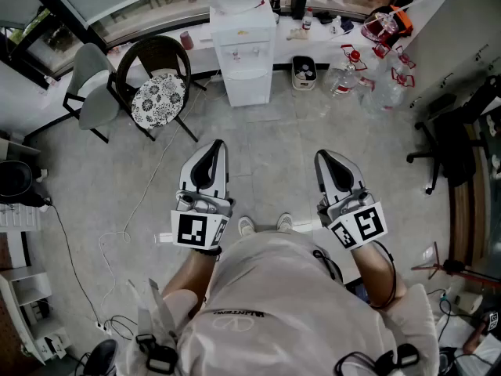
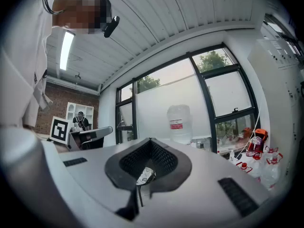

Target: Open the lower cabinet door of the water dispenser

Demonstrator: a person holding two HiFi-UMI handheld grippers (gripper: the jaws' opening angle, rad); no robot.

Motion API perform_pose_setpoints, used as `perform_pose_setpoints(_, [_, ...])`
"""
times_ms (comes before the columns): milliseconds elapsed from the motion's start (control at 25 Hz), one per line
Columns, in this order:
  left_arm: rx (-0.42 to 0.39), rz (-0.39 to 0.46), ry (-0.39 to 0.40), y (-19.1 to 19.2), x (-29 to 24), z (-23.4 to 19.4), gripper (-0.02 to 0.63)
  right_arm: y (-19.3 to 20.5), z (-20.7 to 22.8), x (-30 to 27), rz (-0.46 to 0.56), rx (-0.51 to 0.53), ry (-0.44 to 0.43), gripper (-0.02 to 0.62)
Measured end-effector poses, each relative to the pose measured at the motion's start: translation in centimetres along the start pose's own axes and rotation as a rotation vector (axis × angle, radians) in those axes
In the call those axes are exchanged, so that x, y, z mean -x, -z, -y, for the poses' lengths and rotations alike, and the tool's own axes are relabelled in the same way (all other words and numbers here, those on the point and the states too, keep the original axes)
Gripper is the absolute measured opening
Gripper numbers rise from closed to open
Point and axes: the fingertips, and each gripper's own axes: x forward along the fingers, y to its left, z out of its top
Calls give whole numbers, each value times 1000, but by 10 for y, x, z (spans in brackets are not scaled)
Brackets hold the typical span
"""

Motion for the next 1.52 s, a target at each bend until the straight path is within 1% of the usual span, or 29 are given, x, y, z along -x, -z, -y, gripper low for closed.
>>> perform_pose_setpoints(280, [8, 0, 31, -2, 13, -15, 2, -4, -26, -12, 17, -11, -16, 15])
perform_pose_setpoints(520, [12, 3, 79, -3, 19, -28, 2, 2, -49, -27, -4, 9, -27, 15])
perform_pose_setpoints(720, [22, -9, 89, 7, 16, -36, 2, 11, -47, -43, -33, 33, -30, 15])
perform_pose_setpoints(920, [29, -17, 87, 19, -4, -38, 2, 5, -32, -74, -9, 69, -53, 15])
perform_pose_setpoints(1000, [29, -23, 82, 24, -17, -36, 2, 4, -21, -86, 0, 63, -63, 15])
perform_pose_setpoints(1120, [33, -38, 73, 30, -48, -32, 2, 0, 9, -105, 12, 42, -73, 15])
perform_pose_setpoints(1240, [15, -41, 62, 37, -82, -30, 2, -3, 41, -124, 18, 44, -92, 15])
perform_pose_setpoints(1400, [-2, -42, 37, 48, -129, -32, 2, -7, 81, -149, 17, 72, -138, 15])
perform_pose_setpoints(1520, [-13, -47, 8, 56, -162, -30, 2, -7, 111, -164, 17, 69, -170, 15])
